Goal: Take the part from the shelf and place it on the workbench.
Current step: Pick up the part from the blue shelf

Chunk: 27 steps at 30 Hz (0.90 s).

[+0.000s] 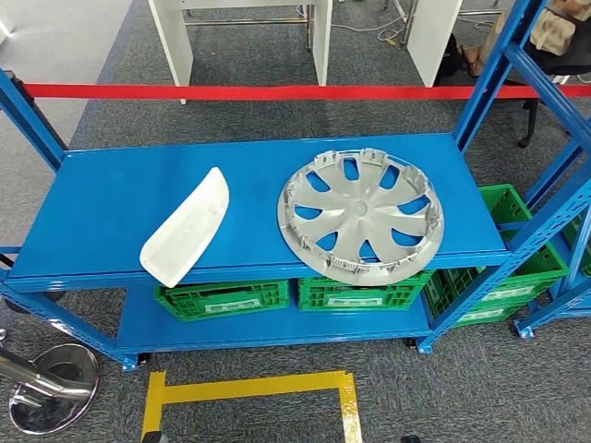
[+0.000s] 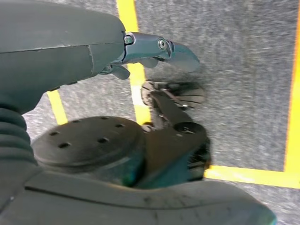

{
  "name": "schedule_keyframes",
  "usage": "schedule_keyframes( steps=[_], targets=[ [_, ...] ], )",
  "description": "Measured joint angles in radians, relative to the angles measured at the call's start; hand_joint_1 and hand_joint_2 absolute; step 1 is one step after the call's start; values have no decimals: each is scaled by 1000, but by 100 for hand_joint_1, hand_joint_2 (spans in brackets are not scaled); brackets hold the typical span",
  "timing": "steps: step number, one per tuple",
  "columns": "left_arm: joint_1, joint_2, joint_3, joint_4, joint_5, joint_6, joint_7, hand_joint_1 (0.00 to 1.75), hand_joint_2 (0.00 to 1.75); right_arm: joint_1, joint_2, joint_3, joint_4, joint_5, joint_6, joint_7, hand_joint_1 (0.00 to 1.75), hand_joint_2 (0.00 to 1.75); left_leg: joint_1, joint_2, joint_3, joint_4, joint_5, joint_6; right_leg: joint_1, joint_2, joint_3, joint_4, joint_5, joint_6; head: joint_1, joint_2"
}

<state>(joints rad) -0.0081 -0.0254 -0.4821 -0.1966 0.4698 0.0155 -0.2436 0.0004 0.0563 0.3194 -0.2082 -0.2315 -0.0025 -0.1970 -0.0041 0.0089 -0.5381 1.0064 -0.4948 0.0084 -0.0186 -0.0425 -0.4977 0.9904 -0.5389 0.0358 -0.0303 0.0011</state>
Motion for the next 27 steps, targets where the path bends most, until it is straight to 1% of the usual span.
schedule_keyframes(
  steps=[6, 20, 23, 27],
  targets=[
    [37, 0, 105, -23, -120, -3, 61, 0, 0, 35, -5, -72, -25, 58, -2, 50, 0, 0, 0, 0, 0, 0, 0, 0, 0, 0, 0, 0, 0, 0, 0, 0],
    [126, 15, 378, -131, -403, -9, 206, 0, 0, 121, -37, -242, -127, 198, -2, 169, 0, 0, 0, 0, 0, 0, 0, 0, 0, 0, 0, 0, 0, 0, 0, 0],
    [138, 18, 417, -148, -450, -10, 230, 0, 0, 132, -41, -266, -141, 221, -2, 189, 0, 0, 0, 0, 0, 0, 0, 0, 0, 0, 0, 0, 0, 0, 0, 0],
    [144, 19, 442, -161, -465, -11, 239, 0, 0, 140, -44, -282, -153, 228, -2, 196, 0, 0, 0, 0, 0, 0, 0, 0, 0, 0, 0, 0, 0, 0, 0, 0]
  ],
)
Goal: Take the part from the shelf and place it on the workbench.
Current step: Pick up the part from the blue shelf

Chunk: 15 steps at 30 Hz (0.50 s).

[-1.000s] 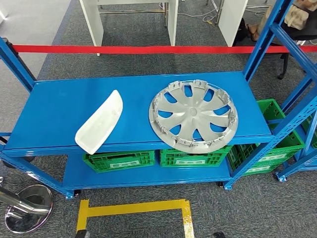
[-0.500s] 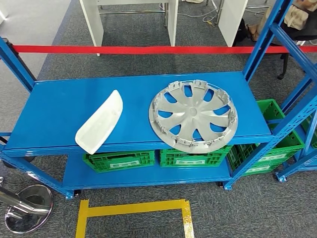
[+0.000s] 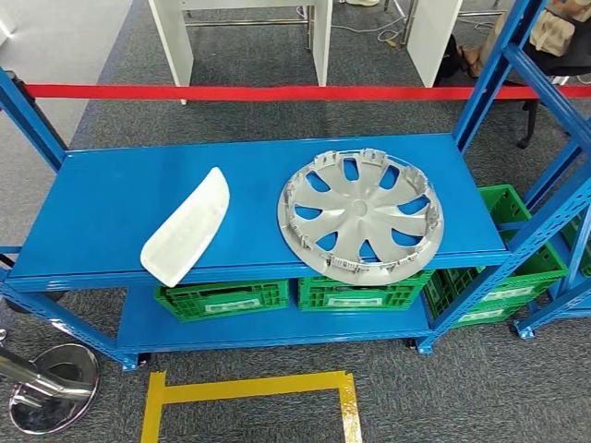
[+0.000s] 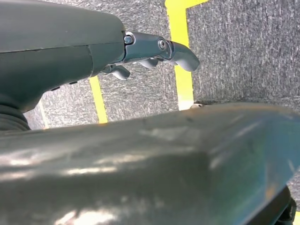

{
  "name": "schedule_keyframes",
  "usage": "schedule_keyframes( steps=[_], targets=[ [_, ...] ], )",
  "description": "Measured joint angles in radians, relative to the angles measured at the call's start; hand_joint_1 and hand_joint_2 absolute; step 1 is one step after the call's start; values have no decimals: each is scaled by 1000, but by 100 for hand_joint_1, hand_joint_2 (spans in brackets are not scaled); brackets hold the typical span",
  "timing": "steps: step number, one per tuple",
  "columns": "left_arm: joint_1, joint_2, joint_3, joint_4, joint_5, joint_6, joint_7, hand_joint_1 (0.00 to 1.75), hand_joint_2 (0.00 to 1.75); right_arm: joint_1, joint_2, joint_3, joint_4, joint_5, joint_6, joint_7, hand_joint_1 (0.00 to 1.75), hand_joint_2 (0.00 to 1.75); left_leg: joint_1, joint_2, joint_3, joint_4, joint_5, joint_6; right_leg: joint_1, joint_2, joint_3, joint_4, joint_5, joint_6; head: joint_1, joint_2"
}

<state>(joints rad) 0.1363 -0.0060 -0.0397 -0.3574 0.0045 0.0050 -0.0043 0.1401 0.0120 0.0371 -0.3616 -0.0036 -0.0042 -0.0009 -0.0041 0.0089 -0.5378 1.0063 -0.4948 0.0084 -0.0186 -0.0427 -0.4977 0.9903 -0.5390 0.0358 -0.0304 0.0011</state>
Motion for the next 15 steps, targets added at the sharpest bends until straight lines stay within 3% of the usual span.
schedule_keyframes(
  steps=[10, 11, 14, 15],
  targets=[
    [4, 0, 22, -12, -3, 0, 1, 0, 0, 4, -1, -19, -12, 2, 0, 0, 0, 0, 0, 0, 0, 0, 0, 0, 0, 0, 0, 0, 0, 0, 0, 0],
    [4, 0, 23, -13, -3, 0, 1, 0, 44, 4, -1, -19, -12, 2, 0, 0, 0, 0, 0, 0, 0, 0, 0, 0, 0, 0, 0, 0, 0, 0, 0, 0],
    [5, 0, 24, -14, -3, 0, 1, 0, 175, 4, -1, -20, -13, 2, 0, 0, 0, 131, 0, 0, 0, 0, 0, 0, 0, 0, 0, 0, 0, 0, 0, 0],
    [5, 0, 25, -14, -3, 0, 1, 0, 175, 4, -1, -20, -13, 2, 0, 0, 0, 175, 0, 0, 0, 0, 0, 0, 0, 0, 0, 0, 0, 0, 0, 0]
  ],
)
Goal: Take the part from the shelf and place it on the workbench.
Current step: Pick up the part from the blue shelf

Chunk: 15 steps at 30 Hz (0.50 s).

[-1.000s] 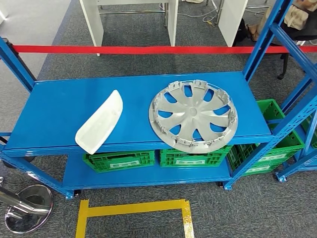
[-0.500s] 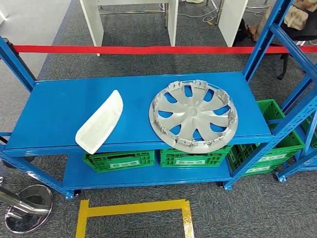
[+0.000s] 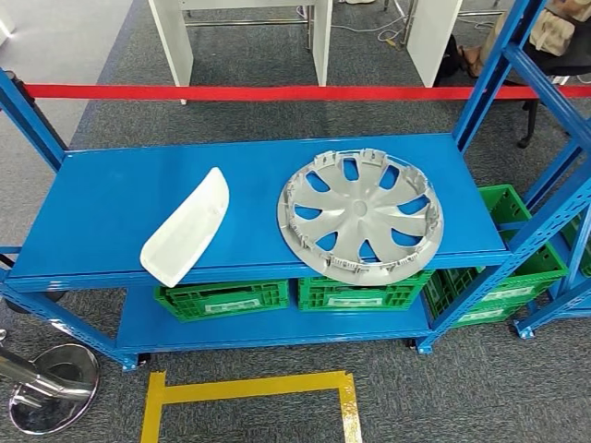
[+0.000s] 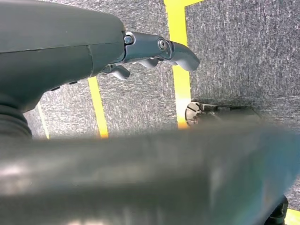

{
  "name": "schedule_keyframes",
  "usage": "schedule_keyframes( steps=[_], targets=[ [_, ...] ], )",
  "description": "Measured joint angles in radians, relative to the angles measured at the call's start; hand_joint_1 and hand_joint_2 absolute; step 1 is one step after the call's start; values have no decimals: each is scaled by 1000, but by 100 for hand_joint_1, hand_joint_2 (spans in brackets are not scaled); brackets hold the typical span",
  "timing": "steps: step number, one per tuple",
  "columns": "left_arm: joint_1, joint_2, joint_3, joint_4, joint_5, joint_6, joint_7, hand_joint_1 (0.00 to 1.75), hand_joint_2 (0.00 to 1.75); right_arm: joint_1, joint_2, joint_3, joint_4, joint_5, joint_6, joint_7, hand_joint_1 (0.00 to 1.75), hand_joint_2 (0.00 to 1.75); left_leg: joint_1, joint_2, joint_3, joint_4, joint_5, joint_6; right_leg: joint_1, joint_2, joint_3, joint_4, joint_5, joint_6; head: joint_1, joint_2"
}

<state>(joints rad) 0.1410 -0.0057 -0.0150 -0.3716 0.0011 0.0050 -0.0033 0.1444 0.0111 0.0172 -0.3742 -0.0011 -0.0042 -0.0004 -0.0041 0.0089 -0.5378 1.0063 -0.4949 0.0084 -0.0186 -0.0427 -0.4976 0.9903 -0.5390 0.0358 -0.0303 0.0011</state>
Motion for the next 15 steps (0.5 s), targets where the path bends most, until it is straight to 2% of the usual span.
schedule_keyframes(
  steps=[2, 3, 6, 7, 15],
  targets=[
    [-1, -1, 0, 0, 1, 0, -2, 0, 175, -2, 0, 2, 0, -2, -1, -1, 0, 175, 0, 0, 0, 0, 0, 0, 0, 0, 0, 0, 0, 0, 0, 0],
    [-3, -3, -2, 1, 3, 0, -6, 0, 131, -5, 0, 7, 2, -6, -2, -4, 0, 175, 0, 0, 0, 0, 0, 0, 0, 0, 0, 0, 0, 0, 0, 0],
    [-17, -10, -17, 7, 14, 6, -33, 0, 0, -24, 3, 38, 11, -29, -10, -22, 0, 44, 0, 0, 1, 0, 0, 0, 0, 0, 0, 0, 0, 0, 0, 0],
    [-23, -12, -23, 10, 19, 9, -45, 0, 0, -30, 4, 49, 16, -39, -13, -30, 0, 0, 0, 0, 1, 0, 0, 0, 0, 0, 0, 0, 0, 0, 0, 0],
    [-58, -26, -60, 38, 53, 34, -143, 0, 0, -66, 22, 129, 56, -104, -40, -81, 0, 0, 0, 0, 2, 0, 0, 0, 0, 0, 2, 0, 0, 0, 0, 0]
  ],
)
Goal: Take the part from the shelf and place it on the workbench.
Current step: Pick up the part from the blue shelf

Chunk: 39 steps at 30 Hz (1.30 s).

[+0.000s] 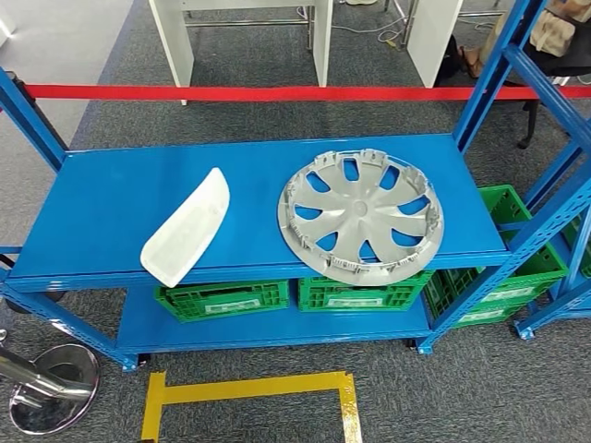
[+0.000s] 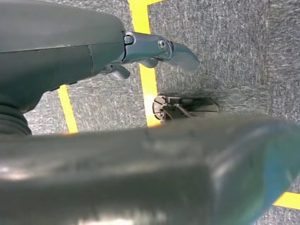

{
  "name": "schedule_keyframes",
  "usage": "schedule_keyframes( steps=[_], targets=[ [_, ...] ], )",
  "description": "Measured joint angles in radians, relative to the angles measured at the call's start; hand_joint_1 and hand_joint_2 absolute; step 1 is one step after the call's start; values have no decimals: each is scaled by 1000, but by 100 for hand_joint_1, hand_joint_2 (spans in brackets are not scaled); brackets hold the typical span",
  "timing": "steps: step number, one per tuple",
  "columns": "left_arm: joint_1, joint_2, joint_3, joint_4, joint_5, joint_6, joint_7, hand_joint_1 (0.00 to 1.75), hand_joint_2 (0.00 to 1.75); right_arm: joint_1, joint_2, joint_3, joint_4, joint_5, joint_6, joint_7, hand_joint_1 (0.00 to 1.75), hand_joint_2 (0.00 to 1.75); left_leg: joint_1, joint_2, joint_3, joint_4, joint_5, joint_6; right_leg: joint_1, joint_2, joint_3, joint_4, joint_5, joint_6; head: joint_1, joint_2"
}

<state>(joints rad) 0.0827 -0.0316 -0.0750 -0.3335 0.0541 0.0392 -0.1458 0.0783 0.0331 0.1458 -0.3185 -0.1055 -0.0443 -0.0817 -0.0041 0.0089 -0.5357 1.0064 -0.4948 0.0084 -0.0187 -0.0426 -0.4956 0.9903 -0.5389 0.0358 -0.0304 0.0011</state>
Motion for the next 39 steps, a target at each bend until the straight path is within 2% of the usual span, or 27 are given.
schedule_keyframes(
  steps=[8, 13, 20, 28, 33, 39],
  targets=[
    [-80, -10, -69, 23, 13, 49, -153, 0, 0, -57, 19, 117, 68, -74, -19, -55, 0, 0, 0, 0, 1, 0, 0, 0, 0, 0, 1, 0, 0, 0, 0, 0],
    [-112, -23, -92, -33, -69, 100, -215, 0, 0, -77, 28, 162, 96, -112, -23, -77, 0, 0, 0, 0, 1, 0, 0, 0, 0, 0, 1, 0, 0, 0, 0, 0],
    [-122, -45, -99, -171, -253, 133, -219, 0, 0, -93, 34, 196, 119, -131, -30, -83, 0, 0, 0, 0, 1, 0, 0, 0, 0, 0, 1, 0, 0, 0, 0, 0],
    [-107, -69, -121, -419, -425, 96, -177, 0, 0, -96, 38, 206, 129, -134, -32, -75, 0, 0, 0, 0, 1, 0, 0, 0, 0, 0, 1, 0, 0, 0, 0, 0],
    [-100, -74, -151, -541, -482, 62, -152, 0, 0, -98, 39, 207, 131, -134, -32, -71, 0, 0, 0, 0, 1, 0, 0, 0, 0, 0, 2, 0, 0, 0, 0, 0],
    [-88, -74, -170, -608, -494, 52, -148, 0, 0, -99, 39, 208, 132, -131, -32, -69, 0, 0, 0, 0, 1, 0, 0, 0, 0, 0, 1, 0, 0, 0, 0, 0]
  ],
)
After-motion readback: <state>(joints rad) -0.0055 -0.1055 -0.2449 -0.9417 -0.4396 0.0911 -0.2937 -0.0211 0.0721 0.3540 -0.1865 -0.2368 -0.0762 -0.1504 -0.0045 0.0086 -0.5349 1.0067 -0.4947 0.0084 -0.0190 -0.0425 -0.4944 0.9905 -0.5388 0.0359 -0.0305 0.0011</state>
